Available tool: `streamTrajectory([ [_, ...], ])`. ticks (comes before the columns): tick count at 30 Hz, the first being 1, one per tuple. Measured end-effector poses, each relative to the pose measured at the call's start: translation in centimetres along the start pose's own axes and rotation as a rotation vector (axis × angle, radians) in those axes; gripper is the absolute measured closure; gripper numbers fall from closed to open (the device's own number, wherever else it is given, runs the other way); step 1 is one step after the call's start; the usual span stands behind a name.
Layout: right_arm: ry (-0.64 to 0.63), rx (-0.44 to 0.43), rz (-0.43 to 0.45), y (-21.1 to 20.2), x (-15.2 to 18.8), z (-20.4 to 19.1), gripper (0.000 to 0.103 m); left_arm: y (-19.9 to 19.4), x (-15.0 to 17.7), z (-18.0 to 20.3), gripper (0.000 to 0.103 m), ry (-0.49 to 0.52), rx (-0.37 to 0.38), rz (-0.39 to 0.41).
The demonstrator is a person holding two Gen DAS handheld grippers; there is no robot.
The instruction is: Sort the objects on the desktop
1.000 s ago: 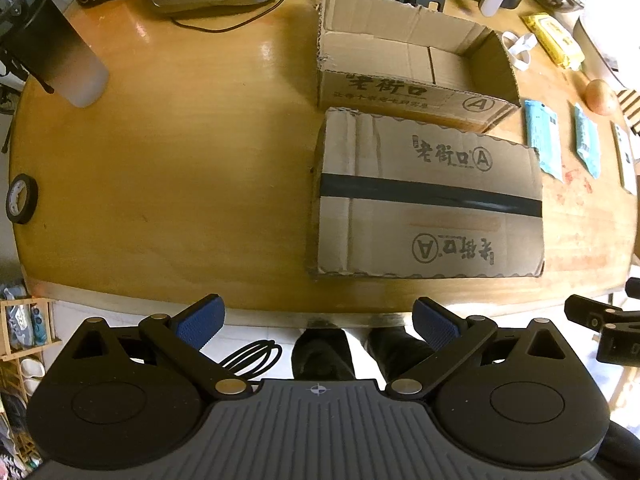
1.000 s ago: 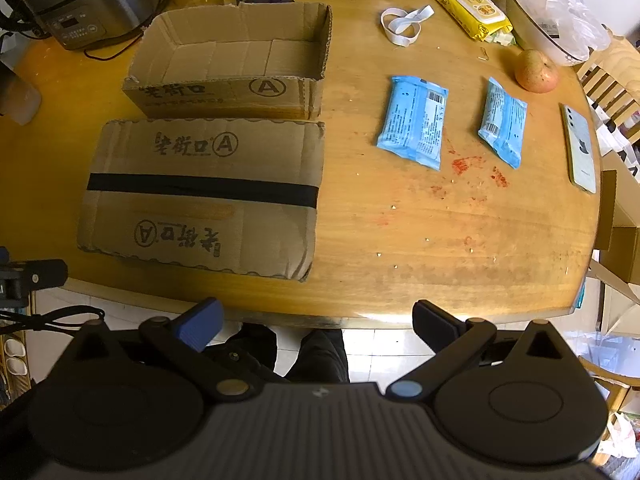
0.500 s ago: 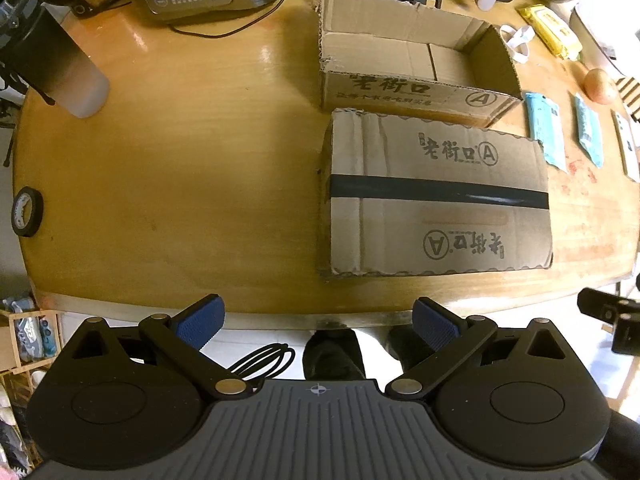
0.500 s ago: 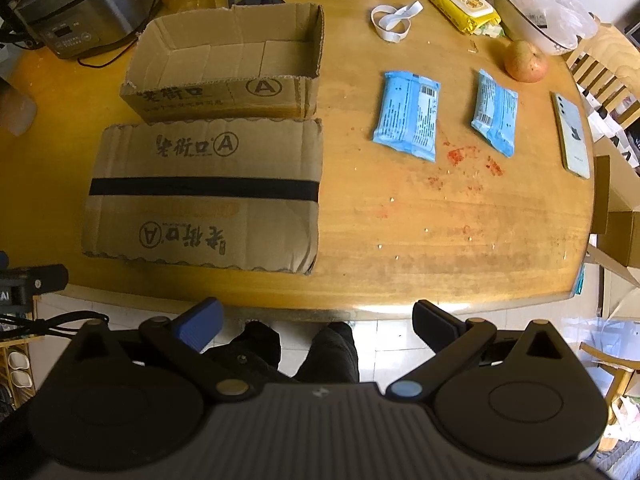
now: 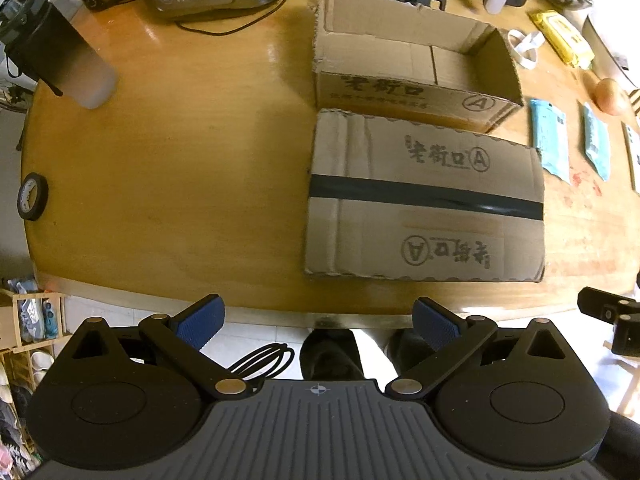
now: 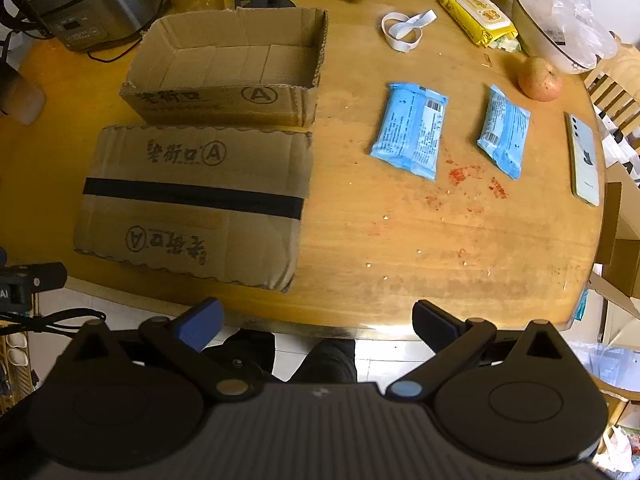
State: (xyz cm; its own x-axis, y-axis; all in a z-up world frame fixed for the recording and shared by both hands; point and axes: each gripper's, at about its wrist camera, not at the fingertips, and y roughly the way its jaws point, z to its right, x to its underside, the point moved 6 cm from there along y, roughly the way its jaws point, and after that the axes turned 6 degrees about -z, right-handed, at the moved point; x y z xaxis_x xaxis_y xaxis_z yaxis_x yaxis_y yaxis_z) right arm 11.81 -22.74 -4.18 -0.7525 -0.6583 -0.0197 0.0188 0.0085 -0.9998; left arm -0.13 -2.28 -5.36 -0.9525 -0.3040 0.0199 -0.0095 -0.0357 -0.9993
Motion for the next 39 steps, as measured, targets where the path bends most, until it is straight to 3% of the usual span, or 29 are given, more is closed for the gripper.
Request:
streamTrajectory([
  [39, 0.010, -0.020, 0.011, 0.7, 0.2, 6.1, 0.000, -0.2, -1.0, 6.1, 0.000, 0.009, -0.028, -0.006],
])
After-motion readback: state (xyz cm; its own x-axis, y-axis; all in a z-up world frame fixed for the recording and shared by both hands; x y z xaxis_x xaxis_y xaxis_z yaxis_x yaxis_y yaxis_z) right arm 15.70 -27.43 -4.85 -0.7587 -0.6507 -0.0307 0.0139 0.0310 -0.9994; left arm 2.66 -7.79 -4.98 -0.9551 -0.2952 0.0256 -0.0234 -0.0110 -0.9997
